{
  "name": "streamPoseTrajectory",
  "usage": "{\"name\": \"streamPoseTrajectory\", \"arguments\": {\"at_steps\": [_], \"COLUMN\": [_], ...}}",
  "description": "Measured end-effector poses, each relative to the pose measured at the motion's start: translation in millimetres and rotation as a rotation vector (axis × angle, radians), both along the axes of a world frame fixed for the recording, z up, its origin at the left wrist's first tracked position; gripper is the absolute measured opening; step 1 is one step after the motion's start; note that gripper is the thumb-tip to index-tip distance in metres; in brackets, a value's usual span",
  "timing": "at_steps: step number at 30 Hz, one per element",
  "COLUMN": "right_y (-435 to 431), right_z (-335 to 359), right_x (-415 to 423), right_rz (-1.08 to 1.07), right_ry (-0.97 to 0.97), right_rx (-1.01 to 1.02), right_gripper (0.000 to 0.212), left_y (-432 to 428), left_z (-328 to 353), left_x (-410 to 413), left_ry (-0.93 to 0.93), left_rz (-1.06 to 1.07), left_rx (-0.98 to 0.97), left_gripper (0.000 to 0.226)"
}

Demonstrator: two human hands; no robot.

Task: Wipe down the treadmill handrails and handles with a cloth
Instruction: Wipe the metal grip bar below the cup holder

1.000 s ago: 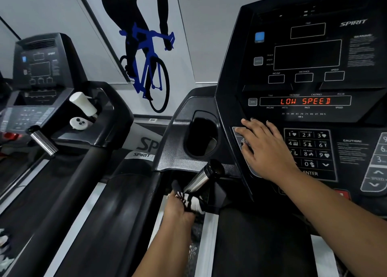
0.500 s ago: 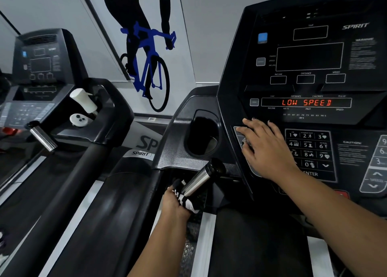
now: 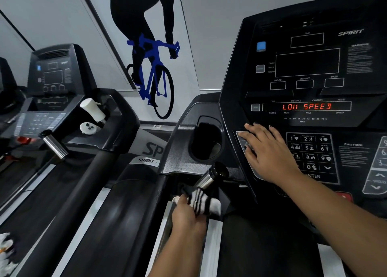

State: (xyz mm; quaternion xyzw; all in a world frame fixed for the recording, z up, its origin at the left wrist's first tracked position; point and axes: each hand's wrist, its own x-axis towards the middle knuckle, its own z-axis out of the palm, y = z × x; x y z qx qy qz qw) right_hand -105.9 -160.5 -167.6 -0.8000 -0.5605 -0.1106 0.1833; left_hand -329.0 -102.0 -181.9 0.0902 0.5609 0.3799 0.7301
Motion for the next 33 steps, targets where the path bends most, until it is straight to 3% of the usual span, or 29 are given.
{"name": "streamPoseTrajectory", "arguments": {"at_steps": [3,6,12,16,19,27,29,33], "right_y": [0.0,0.0,0.0,0.0,0.0,-0.3,-0.1,-0.7], "right_z": [-0.5,-0.5,-1.1,-1.7,-0.6,0.7,0.4,0.1], "right_x": [0.0,-0.4,-0.2,-0.1,0.0,-0.8,-0.2,0.1], "right_rz": [-0.001,0.001,-0.002,-0.005,-0.007,-0.006,-0.003,0.001], "right_ry": [0.007,0.010,0.006,0.005,0.005,0.016,0.019,0.010], "right_rx": [-0.010,-0.012,-0.009,-0.016,-0.022,-0.014,-0.010,-0.005], "right_gripper": [0.044,0.045,0.045,0.044,0.046,0.046,0.045,0.044], "left_y": [-17.4,-32.2,-54.7,-51.3,-40.1,-16.9,-3.9,14.4], "left_z": [10.0,14.3,-15.5,-18.1,-8.6,24.2,17.3,-3.1], "left_x": [1.8,5.0,0.9,2.2,12.9,21.9,8.9,-17.4], "left_ry": [-0.003,0.138,0.450,0.638,0.740,0.872,0.834,0.744], "left_rz": [-0.020,-0.049,-0.251,-0.289,-0.382,-0.705,-0.757,-0.722], "left_rx": [0.125,0.242,0.504,0.858,1.021,1.369,1.381,1.147], "left_gripper": [0.035,0.028,0.047,0.049,0.046,0.049,0.046,0.040]}}
